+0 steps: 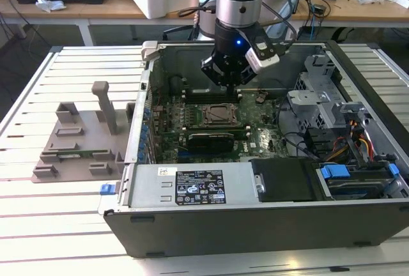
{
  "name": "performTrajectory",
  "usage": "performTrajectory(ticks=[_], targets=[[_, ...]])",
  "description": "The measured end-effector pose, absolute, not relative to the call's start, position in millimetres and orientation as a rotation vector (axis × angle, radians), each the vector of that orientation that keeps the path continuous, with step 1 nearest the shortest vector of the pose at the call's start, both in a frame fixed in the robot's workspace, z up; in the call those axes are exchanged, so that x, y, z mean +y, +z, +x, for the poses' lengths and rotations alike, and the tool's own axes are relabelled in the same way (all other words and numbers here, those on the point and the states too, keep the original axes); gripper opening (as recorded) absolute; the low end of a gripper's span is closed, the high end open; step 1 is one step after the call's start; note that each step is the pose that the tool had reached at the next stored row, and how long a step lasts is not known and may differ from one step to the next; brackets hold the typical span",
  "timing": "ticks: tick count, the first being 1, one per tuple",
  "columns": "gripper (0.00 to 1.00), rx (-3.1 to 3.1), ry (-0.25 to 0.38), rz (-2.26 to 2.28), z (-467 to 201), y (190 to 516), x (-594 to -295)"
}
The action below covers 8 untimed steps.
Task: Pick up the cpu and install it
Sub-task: 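Install the second cpu locking lever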
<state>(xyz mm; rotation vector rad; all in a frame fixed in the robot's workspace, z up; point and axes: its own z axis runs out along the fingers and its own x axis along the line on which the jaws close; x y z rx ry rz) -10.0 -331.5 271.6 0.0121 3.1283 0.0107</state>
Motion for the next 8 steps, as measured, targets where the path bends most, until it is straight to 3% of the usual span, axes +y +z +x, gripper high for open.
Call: performTrajectory(ticks=[8], targets=[[0.11,3.128,0.011,0.012,-10.0,270.7,-339.5]])
